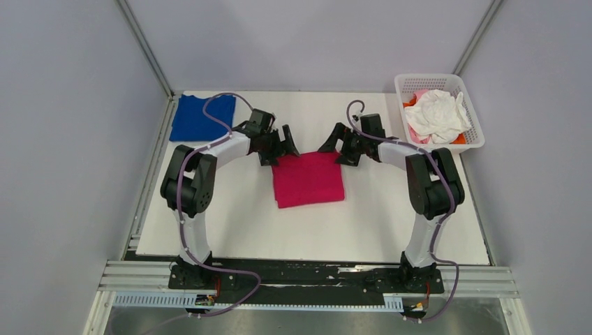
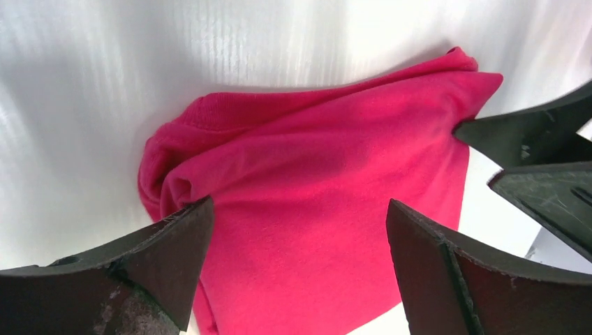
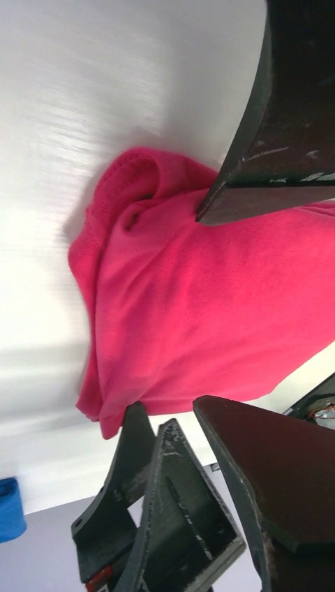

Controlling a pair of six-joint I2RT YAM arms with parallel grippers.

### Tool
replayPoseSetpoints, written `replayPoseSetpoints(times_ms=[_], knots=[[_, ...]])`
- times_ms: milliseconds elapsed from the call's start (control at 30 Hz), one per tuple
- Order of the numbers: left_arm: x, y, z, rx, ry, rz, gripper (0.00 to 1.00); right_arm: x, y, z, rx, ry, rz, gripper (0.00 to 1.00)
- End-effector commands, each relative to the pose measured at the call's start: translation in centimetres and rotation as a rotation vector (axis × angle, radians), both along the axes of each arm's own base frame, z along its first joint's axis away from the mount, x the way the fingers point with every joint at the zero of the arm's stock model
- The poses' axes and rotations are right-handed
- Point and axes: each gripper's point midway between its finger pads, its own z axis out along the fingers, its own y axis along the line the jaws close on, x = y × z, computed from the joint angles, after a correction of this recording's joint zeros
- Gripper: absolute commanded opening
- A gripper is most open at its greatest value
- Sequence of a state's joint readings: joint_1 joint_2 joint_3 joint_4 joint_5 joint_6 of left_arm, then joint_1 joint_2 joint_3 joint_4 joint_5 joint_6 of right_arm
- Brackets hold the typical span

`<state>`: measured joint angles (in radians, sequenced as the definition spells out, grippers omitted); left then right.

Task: Fold and stack the t-shirts
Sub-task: Put the neatly folded tshirt into the corner of the board with the left arm

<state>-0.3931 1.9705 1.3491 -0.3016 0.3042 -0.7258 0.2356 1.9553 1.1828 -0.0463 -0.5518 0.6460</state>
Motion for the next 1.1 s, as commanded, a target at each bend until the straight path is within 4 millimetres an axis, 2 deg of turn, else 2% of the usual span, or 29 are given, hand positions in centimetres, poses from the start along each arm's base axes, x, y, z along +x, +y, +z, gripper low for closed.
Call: replayPoseSetpoints(times_ms=[0,133,200,267,400,500,633,733,867,967,1067], knots=[[0.6,1.5,3.8,0.053,-0.122,0.017,1.0,-0.2,-1.1,4.4,-0.07,-0.137,-0.018,1.0],[0.4,1.6,7.8,0.059,-0.221,0.02,1.0,-0.4,-2.1,8.5,-0.083,-0.24,-0.069,1.0],[-0.6,1.9,8.3,0.079,-0.229,0.02,1.0,-0.7,-3.3,9.5,-0.113,-0.268,-0.133,1.0],[-1.9,2.3,8.1,0.104,-0.214,0.025,1.0,-1.6,-5.1,9.5,-0.162,-0.281,-0.219,1.0],[-4.5,3.6,5.8,0.184,-0.148,0.035,1.0,-3.5,-8.8,10.1,-0.263,-0.318,-0.374,1.0],[-5.8,4.4,4.1,0.234,-0.097,0.042,1.0,-5.1,-11.5,10.8,-0.331,-0.336,-0.476,1.0],[-7.3,4.8,1.6,0.262,-0.037,0.045,1.0,-6.5,-13.5,10.9,-0.374,-0.349,-0.559,1.0],[-7.6,4.0,0.4,0.262,-0.024,0.028,0.98,-6.7,-13.9,11.2,-0.387,-0.365,-0.563,1.0],[-7.5,3.2,-1.4,0.281,0.016,0.014,0.92,-6.7,-13.6,10.8,-0.39,-0.359,-0.532,1.0],[-7.5,2.9,-2.8,0.307,0.049,0.004,0.76,-6.6,-13.4,10.5,-0.392,-0.35,-0.517,1.0],[-7.8,2.9,-3.7,0.338,0.077,0.0,0.65,-6.5,-13.6,10.3,-0.4,-0.347,-0.516,1.0]])
